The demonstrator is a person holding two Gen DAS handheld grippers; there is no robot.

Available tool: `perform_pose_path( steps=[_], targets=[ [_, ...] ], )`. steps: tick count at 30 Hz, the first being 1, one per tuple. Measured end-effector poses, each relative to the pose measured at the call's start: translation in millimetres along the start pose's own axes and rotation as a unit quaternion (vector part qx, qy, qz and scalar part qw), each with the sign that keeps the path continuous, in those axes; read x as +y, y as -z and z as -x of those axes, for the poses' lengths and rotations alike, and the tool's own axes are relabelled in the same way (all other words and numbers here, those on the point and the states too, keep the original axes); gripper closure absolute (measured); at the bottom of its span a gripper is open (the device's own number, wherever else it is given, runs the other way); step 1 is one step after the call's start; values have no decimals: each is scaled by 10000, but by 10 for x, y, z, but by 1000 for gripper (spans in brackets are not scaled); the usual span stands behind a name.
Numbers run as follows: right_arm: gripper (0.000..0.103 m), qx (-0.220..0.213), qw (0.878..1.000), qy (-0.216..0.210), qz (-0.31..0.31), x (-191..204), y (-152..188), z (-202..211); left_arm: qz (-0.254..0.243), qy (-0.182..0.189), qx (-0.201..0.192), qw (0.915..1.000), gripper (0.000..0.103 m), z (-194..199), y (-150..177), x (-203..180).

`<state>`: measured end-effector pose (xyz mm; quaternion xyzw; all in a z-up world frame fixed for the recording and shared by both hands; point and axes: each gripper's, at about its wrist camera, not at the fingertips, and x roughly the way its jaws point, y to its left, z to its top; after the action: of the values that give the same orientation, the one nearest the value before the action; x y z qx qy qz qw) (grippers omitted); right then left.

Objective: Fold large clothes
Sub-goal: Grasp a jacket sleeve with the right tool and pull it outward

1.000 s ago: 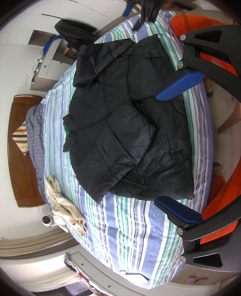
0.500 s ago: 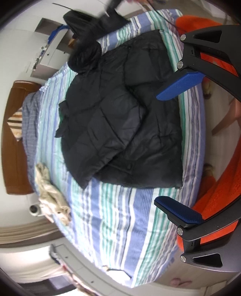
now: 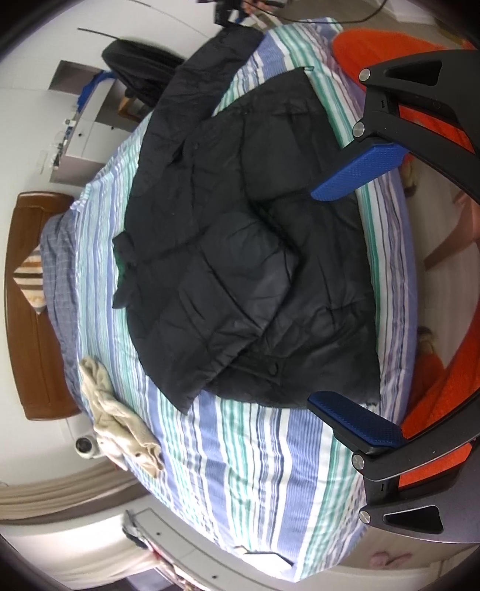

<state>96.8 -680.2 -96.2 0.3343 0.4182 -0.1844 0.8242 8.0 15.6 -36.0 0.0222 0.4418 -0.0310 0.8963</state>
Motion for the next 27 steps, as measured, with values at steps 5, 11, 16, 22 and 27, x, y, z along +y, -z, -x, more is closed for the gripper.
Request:
perform_pose_path(
  steps=[5, 11, 16, 22, 27],
  targets=[
    [56, -465, 9962, 469, -567, -324, 73, 21, 161, -154, 144, 9996, 0, -46, 14, 116],
    [56, -903, 9895, -1034, 457, 267, 222, 450, 96, -97, 340, 9993, 0, -212, -3, 25],
    [58, -73, 9999, -37, 136, 164, 373, -224, -311, -16, 122, 9994, 0, -160, -51, -221],
    [51, -298, 9946, 958, -259, 56, 482, -274, -831, -333, -199, 9958, 0, -147, -65, -159],
    [51, -926, 9919, 738, 458, 381, 814, 300, -1661, -228, -208, 9856, 0, -410, -176, -172]
  ],
)
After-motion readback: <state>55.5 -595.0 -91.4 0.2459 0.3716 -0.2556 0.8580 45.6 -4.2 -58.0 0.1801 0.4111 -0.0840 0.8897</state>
